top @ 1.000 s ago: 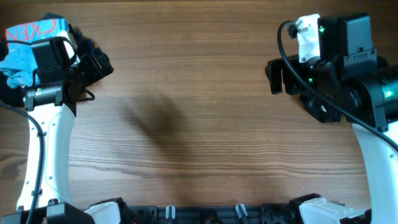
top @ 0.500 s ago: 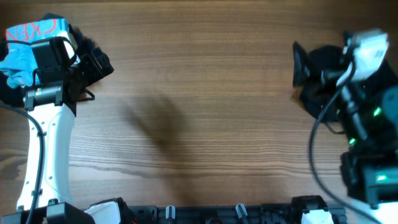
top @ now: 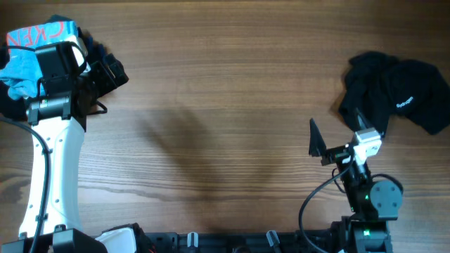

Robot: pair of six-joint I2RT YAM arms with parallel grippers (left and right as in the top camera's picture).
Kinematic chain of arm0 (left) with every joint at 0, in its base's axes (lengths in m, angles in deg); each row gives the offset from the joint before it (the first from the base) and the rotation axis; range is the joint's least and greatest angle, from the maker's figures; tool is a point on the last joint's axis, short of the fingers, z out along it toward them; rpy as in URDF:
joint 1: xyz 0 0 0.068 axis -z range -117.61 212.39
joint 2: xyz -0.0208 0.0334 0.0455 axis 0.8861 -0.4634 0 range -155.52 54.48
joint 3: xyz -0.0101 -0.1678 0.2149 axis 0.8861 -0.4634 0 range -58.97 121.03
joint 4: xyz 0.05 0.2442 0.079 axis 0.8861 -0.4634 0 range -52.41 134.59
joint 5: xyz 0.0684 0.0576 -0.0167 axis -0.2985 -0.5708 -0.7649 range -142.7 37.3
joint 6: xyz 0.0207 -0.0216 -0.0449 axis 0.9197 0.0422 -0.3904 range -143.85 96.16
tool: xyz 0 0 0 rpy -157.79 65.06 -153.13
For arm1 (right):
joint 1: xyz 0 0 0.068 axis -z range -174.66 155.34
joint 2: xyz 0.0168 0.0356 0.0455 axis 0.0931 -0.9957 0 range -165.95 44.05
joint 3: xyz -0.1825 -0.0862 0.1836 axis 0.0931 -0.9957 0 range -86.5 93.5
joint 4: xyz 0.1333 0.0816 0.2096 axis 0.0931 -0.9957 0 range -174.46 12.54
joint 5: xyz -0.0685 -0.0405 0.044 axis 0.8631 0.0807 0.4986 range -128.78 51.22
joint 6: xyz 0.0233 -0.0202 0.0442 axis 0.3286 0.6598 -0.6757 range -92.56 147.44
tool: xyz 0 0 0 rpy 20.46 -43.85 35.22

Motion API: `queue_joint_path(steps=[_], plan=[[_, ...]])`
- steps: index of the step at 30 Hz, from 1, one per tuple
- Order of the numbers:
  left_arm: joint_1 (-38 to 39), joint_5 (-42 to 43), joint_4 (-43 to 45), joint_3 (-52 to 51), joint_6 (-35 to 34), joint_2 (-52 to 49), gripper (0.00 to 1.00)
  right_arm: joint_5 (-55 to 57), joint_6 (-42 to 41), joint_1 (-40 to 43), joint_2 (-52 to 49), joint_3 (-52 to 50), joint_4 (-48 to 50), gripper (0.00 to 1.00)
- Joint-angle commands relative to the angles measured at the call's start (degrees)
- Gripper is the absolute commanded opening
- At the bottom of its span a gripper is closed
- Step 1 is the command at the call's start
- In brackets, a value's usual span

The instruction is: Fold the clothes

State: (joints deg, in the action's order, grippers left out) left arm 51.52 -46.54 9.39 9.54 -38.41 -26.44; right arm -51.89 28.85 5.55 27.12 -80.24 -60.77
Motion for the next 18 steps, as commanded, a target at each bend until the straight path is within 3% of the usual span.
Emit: queue_joint_path(steps=[1, 18], plan=[[0.2, 0.9, 0.2, -0.2, -0.9, 0.5, 1.0, 2.0, 0.1, 0.8, 5.8, -3.0, -0.3, 1.0], [0.2, 0.9, 0.2, -0.2, -0.9, 0.5, 1.0, 2.8, 1.7, 1.8, 16.7, -6.0, -11.6, 1.0]])
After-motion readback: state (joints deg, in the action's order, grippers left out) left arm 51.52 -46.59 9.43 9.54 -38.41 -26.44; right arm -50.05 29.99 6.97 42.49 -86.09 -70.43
